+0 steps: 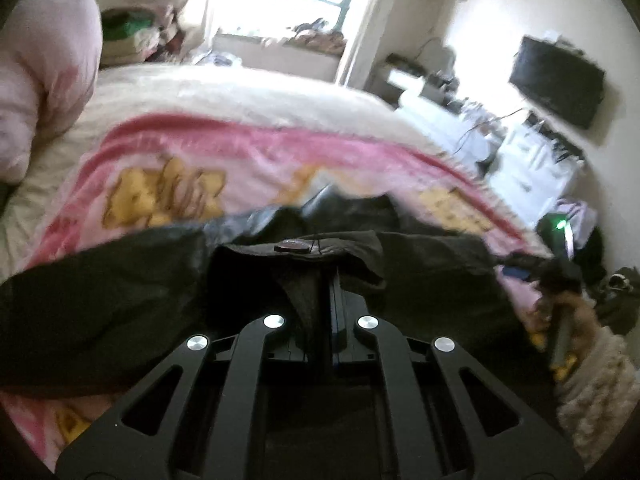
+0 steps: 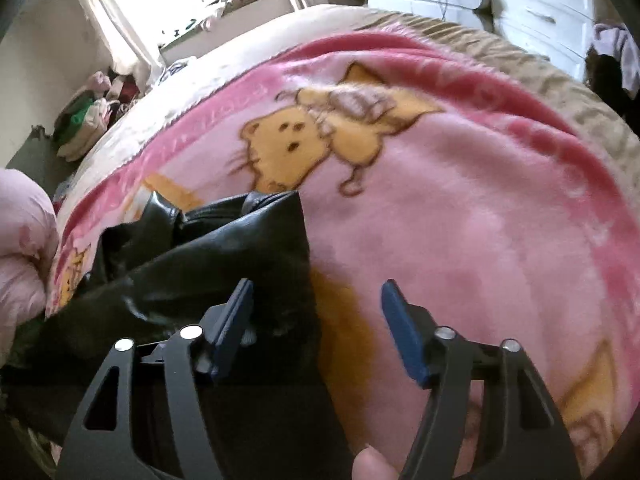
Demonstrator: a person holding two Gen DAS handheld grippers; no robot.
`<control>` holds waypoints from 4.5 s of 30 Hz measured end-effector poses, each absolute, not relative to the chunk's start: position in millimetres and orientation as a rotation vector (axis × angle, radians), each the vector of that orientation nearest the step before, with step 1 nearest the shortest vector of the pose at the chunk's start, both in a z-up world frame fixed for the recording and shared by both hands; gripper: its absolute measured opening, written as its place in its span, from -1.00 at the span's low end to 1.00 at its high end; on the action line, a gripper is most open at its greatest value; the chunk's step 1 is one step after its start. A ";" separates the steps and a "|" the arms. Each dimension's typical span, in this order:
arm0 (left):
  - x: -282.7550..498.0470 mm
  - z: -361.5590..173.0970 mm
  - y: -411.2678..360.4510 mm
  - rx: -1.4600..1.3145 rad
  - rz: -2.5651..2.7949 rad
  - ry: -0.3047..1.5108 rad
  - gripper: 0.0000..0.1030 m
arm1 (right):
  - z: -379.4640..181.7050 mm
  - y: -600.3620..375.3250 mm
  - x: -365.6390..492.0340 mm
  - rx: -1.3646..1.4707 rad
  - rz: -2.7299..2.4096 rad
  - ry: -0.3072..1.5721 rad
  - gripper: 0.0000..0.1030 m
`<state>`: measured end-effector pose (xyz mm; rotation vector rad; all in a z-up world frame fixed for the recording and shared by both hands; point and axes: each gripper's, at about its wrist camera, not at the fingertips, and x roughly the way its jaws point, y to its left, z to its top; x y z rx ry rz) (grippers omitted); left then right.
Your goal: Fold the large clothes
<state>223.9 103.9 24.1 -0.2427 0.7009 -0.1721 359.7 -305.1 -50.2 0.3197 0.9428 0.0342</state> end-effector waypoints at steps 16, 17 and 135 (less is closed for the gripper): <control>235.5 -15.5 127.4 -0.255 -0.060 0.840 -0.38 | 1.6 -260.8 302.9 0.109 0.153 0.767 -0.19; 229.3 -6.8 131.2 -0.235 -0.007 0.822 -0.38 | 1.3 -253.0 298.9 0.093 0.184 0.777 -0.16; 155.1 166.6 174.6 -0.333 0.055 0.368 -1.00 | 35.8 -125.0 188.8 0.101 0.536 0.795 0.91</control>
